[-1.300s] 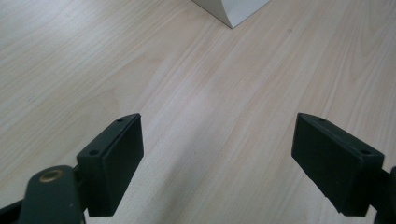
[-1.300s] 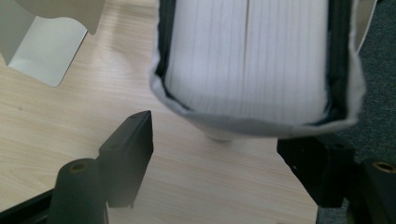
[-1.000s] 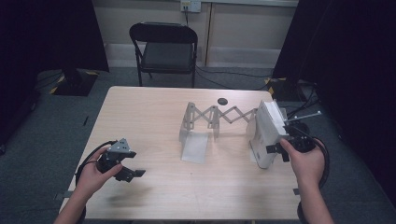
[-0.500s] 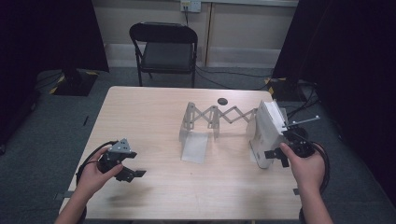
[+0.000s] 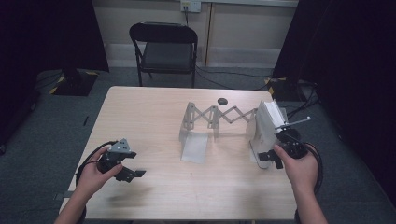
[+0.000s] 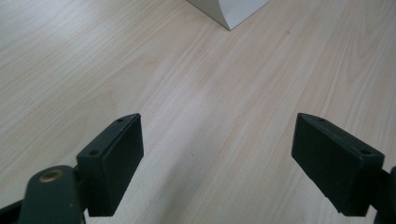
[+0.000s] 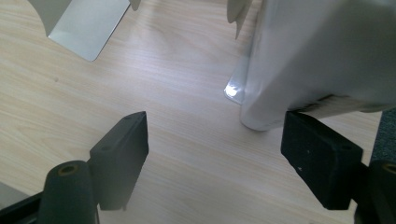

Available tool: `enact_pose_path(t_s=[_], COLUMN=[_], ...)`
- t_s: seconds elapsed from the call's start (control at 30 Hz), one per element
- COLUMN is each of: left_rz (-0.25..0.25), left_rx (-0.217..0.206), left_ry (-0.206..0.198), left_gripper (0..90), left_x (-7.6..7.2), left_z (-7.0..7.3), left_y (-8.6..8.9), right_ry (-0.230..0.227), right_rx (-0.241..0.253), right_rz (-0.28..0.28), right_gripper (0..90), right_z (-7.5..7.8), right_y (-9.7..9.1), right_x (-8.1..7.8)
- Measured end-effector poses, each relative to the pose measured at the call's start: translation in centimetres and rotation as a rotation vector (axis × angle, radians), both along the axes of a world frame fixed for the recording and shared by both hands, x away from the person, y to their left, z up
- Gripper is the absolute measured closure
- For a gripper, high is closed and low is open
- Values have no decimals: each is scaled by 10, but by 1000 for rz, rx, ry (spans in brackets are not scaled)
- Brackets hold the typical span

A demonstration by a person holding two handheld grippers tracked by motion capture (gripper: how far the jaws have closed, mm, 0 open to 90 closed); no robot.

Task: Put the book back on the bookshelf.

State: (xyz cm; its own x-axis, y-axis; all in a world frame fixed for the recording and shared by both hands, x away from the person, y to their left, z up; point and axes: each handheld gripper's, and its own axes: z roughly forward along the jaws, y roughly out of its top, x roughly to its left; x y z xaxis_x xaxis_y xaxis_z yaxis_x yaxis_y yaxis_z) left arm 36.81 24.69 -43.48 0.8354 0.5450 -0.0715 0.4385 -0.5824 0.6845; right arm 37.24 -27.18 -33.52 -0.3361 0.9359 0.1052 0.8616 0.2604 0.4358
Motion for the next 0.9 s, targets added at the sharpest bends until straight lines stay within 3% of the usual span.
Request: enact_pose_path(t_s=[0.2,0.9], left_rz=[5,10], left_rx=[5,3], left_ry=[3,4], left_gripper=[167,166], left_x=[-2,-3], left_z=[-1,-1], left_y=[1,2], right_ry=[21,11], right_rx=[-5,9], right_rz=[24,117], right_gripper=[231,232], right_z=[-3,-8], right_y=[6,39], right_x=[3,5])
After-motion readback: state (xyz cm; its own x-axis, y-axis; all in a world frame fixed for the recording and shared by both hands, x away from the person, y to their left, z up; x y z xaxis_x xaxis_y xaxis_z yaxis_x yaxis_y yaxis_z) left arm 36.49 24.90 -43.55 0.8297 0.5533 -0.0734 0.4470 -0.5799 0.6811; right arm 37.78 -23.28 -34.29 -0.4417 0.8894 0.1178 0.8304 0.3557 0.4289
